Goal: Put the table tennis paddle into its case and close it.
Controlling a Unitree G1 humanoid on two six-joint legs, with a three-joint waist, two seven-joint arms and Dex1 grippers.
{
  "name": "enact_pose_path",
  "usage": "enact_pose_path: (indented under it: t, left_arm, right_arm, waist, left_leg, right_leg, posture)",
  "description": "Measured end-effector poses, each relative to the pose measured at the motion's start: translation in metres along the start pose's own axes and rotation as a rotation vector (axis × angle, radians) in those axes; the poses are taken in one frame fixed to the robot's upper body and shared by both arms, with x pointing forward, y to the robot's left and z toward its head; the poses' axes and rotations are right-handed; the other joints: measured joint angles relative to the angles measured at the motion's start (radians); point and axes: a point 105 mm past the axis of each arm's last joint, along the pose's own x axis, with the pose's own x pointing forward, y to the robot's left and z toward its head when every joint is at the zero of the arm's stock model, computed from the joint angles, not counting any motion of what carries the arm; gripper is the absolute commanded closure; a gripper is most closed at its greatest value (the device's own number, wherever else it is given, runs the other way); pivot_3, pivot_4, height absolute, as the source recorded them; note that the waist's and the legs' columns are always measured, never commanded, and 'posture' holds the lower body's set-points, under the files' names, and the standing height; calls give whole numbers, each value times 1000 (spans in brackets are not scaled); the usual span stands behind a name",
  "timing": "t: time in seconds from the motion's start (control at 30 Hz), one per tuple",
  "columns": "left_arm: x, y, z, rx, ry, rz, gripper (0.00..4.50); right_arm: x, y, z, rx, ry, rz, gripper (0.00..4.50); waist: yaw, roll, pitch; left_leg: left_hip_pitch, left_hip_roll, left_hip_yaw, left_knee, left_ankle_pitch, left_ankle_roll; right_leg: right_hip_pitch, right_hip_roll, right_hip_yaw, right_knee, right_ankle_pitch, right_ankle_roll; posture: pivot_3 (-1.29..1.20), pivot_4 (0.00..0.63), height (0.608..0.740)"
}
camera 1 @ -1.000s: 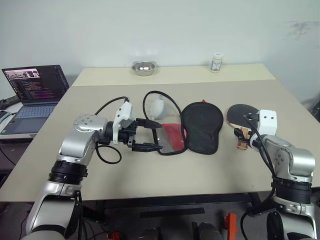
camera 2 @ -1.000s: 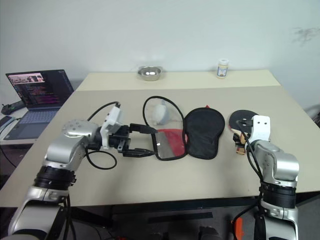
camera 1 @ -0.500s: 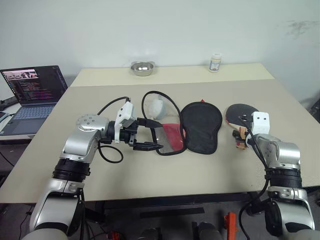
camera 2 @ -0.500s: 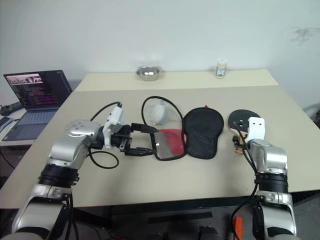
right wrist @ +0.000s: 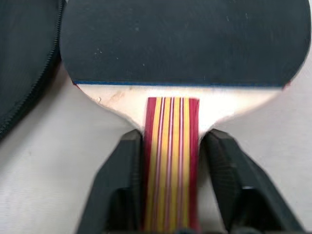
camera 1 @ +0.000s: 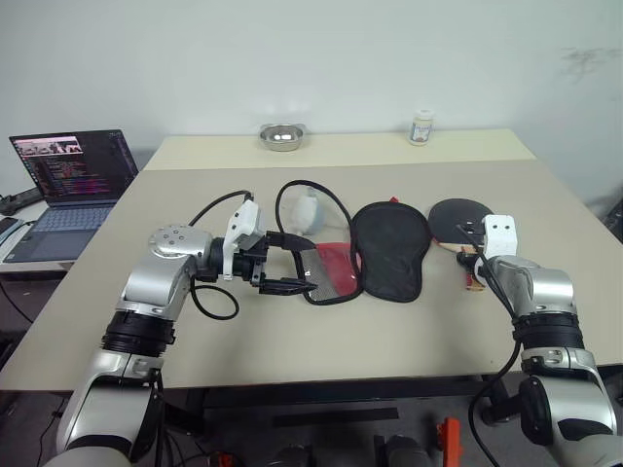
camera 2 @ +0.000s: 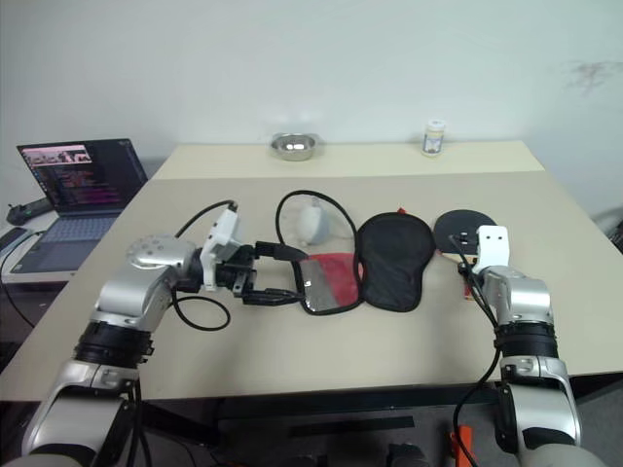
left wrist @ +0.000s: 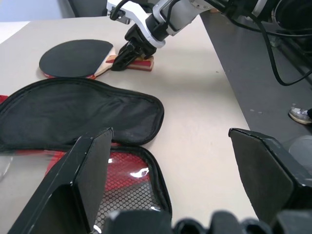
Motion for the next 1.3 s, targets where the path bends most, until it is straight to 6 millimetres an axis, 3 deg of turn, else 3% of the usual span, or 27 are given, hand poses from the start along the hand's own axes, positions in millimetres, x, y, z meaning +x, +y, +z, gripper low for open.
enact_pose_path:
  t: [0.33,0.47,0.53,0.6,0.73,0.87,0.93,1.3]
  left_arm:
    - [0,0,1,0,1,8,348]
    - [0,1,1,-1,4,10,348]
    - [-2,1,1,3,10,12,348]
    - [-2,1,2,3,12,13,348]
    - [-4,1,1,1,14,17,348]
    - [-5,3,-2,-8,15,25,348]
    - [-6,3,-3,-6,16,28,348]
    - [-7,2,-10,-17,25,37,348]
  right_arm:
    - [0,-13,6,65,-12,-61,3365]
    - [-6,-24,20,79,-51,-87,3365]
    - [-13,-20,33,76,-89,-75,3365]
    - [-25,-7,47,91,-136,-36,3365]
    - [-48,44,59,126,-194,97,3365]
    - [-53,98,32,133,-119,225,3365]
    - [-51,114,19,125,-75,253,3365]
    - [-46,147,6,100,-61,296,3365]
  waist:
    - [4,1,1]
    - [3,2,1]
    - [-3,2,2]
    - [-12,2,2]
    - [-22,3,1]
    - [-12,3,1]
    - [-7,3,2]
    - [-10,3,2]
  left_leg:
    - [-2,0,0,-1,0,0]
    - [-5,0,1,-3,0,0]
    - [-9,1,3,-3,0,-1]
    - [-14,1,4,-2,1,-2]
    - [-15,2,4,-2,1,-1]
    - [-15,1,3,-2,0,-1]
    - [-15,0,2,-2,0,-1]
    - [-16,1,2,-2,1,-1]
  right_leg:
    - [-3,0,0,0,0,0]
    - [-7,0,1,0,0,-1]
    - [-12,0,3,0,0,-1]
    - [-17,0,3,1,0,-1]
    - [-18,1,4,2,0,-1]
    - [-18,0,3,2,0,-1]
    - [-18,0,3,2,0,-1]
    - [-19,0,2,2,0,-1]
  posture:
    - [0,150,740]
    - [0,150,740]
    - [0,150,740]
    - [0,150,740]
    - [0,150,740]
    - [0,150,740]
    - [0,150,740]
    - [0,150,740]
